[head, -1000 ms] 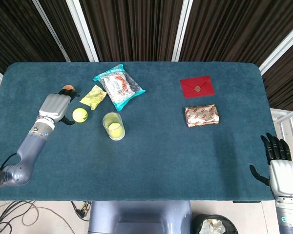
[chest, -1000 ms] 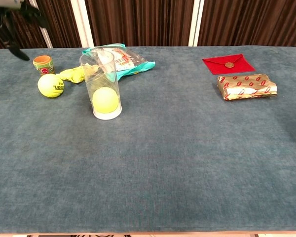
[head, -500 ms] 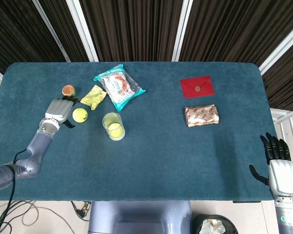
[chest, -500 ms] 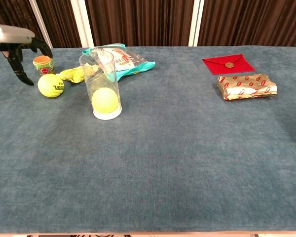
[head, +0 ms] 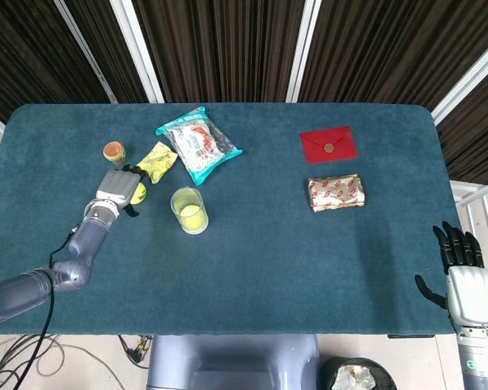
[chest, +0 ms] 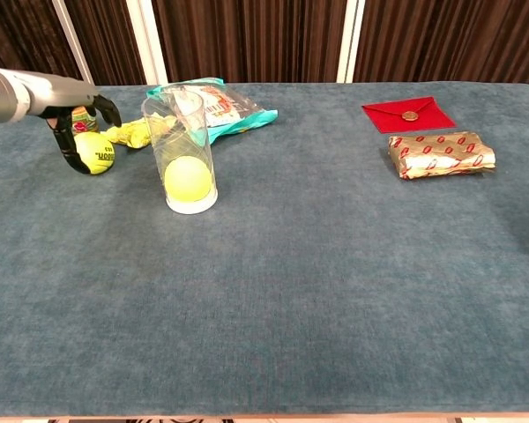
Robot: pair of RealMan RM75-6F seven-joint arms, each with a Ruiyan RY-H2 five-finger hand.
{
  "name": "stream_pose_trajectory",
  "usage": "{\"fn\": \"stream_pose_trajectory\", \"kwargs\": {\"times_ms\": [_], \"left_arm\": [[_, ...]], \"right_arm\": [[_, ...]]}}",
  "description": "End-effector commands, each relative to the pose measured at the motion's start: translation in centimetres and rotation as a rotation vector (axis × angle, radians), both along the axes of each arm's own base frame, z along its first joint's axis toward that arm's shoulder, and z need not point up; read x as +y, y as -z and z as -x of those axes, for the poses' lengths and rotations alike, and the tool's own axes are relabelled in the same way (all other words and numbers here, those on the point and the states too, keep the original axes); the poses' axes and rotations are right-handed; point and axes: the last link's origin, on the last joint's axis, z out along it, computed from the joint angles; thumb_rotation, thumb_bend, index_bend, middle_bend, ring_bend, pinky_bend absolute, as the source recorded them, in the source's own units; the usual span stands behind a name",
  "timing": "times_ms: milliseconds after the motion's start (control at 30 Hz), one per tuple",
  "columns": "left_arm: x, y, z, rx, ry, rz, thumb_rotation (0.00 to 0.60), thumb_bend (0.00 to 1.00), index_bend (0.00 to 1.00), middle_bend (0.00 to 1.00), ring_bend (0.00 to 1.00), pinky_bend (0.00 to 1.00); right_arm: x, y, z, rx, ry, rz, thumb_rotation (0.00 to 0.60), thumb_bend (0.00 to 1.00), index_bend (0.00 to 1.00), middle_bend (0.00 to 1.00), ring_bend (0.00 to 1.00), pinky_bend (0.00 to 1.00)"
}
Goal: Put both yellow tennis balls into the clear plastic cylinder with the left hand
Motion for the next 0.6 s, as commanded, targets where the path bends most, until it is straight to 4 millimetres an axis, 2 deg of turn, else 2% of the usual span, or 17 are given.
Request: {"fn": "stream_pose_trajectory", "kwargs": {"times_ms": [33,500,600], "left_arm": [[0.0,0.6,0.3,0.027,-0.003,0.006,0.6,0.04,0.21,0.17,0.12,0.31],[0.0,1.3,1.1,0.075,-0.001,0.012,0.6,0.13,0.27,0.31,0.24,0.44],[-0.1,1.3,1.4,0.102,-0.007,0.018,0.6,0.19,0.29,0.34,0.26,0.46]], "right_arm": [[0.0,-0.1,0.0,-0.002,0.001,0.002,0.6,0.34,0.0,0.02,0.02,0.0],[0.0,0.0,0.1,-0.007,0.003,-0.001,0.6,0.34,0.0,0.02,0.02,0.0],[0.0,-0.1,0.1,-0.008,0.002,-0.001,0.6,0.34,0.0,0.02,0.02,0.0]]}}
